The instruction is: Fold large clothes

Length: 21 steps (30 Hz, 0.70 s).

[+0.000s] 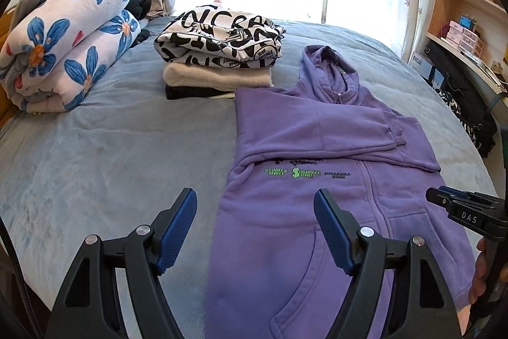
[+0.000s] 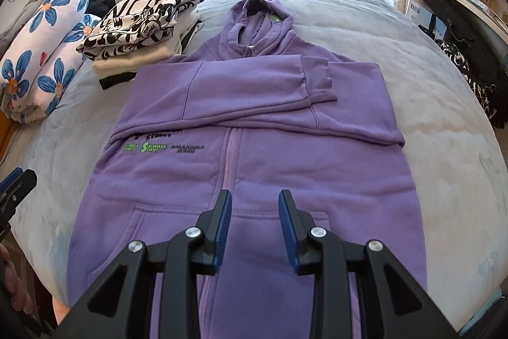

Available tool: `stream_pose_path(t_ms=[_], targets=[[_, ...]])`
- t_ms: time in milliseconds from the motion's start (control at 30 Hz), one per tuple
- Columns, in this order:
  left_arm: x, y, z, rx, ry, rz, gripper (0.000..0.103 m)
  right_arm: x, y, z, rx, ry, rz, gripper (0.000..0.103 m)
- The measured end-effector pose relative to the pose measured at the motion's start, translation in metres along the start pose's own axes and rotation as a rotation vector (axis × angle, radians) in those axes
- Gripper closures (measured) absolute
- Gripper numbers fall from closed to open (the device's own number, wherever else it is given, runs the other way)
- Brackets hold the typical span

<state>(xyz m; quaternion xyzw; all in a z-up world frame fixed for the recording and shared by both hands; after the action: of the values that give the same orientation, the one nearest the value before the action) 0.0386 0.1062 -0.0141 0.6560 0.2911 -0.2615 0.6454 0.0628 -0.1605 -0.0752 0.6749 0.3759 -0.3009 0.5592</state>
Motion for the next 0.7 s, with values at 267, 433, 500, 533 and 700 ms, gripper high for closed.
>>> stream_pose_path(t_ms=[267, 433, 500, 533, 700], targets=[[-0.008, -0.014, -0.005, 0.007, -0.006, -0.019, 0.028, -0.015, -0.016, 0.001, -0.003, 0.009, 0.009, 0.072], [-0.015, -0.026, -0.004, 0.027, 0.003, -0.028, 0.028, -0.026, -0.029, 0.011, 0.001, 0.011, 0.016, 0.072], [-0.017, -0.034, -0.005, 0.035, -0.002, -0.041, 0.028, -0.031, -0.034, 0.016, 0.001, 0.006, 0.023, 0.072], [-0.018, -0.038, -0.005, 0.037, -0.001, -0.05, 0.028, -0.034, -0.036, 0.018, 0.002, 0.004, 0.026, 0.072], [-0.018, -0.058, -0.015, 0.048, 0.015, -0.093, 0.028, -0.045, -0.049, 0.035, 0.024, 0.003, 0.037, 0.072]])
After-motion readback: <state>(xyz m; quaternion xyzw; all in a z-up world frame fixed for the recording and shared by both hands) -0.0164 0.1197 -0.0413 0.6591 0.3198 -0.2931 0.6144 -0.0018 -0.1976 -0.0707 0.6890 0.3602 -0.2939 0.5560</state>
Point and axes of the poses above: each gripper's, at about its wrist camera, not at the fingertips, and x roughly the way its jaws point, z to its right, y to its top, the point moved 2 cm from there along x, roughly the way its jaws point, and after that the axes turned 8 degrees about y, right-handed, at the moved point
